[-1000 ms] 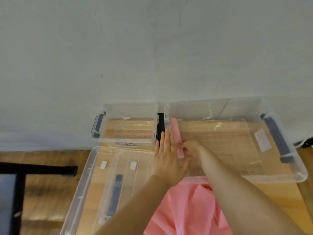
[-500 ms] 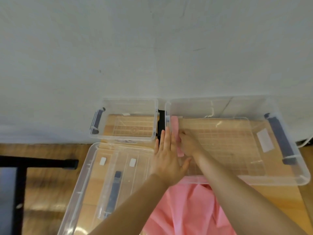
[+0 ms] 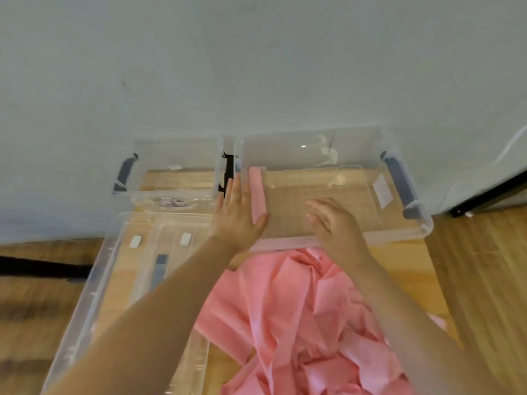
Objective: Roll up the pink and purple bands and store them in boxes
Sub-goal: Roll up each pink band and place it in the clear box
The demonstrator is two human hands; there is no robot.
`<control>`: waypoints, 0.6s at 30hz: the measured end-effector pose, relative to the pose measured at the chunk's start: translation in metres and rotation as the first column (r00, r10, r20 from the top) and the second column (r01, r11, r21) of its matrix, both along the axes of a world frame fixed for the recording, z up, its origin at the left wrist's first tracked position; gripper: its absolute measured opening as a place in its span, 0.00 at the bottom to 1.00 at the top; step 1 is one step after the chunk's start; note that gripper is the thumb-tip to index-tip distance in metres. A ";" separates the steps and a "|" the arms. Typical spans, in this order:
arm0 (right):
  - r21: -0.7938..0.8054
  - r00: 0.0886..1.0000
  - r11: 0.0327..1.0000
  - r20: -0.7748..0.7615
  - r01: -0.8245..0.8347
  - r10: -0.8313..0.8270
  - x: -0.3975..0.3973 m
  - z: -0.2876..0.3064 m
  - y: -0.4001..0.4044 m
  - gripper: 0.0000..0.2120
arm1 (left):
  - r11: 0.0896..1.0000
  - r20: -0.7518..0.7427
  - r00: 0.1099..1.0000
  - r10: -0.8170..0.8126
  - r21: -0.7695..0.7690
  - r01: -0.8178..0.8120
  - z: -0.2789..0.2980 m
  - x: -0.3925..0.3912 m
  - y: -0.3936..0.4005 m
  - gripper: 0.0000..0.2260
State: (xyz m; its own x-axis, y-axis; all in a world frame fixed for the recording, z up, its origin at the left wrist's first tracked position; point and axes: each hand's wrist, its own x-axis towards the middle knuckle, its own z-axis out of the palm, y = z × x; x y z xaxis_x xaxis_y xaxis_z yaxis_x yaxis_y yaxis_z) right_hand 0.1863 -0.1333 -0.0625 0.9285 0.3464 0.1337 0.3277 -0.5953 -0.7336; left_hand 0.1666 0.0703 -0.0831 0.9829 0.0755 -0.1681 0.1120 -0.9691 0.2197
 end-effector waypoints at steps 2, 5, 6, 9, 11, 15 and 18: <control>0.067 0.996 0.996 0.060 0.065 -0.069 -0.048 0.007 -0.032 0.14 | 1.000 0.037 0.999 -0.005 -0.018 0.006 -0.001 0.002 -0.002 0.35; 0.038 0.989 0.989 -0.032 0.145 -0.144 -0.111 -0.015 -0.065 0.14 | 1.000 0.079 0.997 0.000 0.026 -0.002 -0.002 -0.001 -0.005 0.31; -0.007 0.985 0.988 -0.076 0.157 -0.157 -0.125 -0.028 -0.073 0.15 | 0.999 0.148 0.989 -0.005 0.039 -0.001 -0.001 -0.006 -0.007 0.29; -0.114 0.974 0.978 -0.126 0.173 -0.186 -0.147 -0.056 -0.092 0.11 | 0.987 0.422 0.895 -0.147 0.008 0.158 -0.001 -0.042 -0.031 0.28; -0.162 0.968 0.965 -0.108 0.206 -0.225 -0.149 -0.061 -0.107 0.07 | 0.929 0.515 0.793 -0.326 0.019 0.369 -0.012 -0.073 -0.058 0.26; -0.443 0.906 0.893 -0.340 0.082 -0.252 -0.156 -0.054 -0.138 0.23 | 0.733 0.362 0.640 -0.678 0.255 0.631 -0.034 -0.109 -0.115 0.26; -0.637 0.942 0.771 -0.263 -0.008 -0.207 -0.173 -0.057 -0.143 0.15 | 0.687 0.139 0.674 -0.725 0.206 0.697 -0.048 -0.128 -0.142 0.28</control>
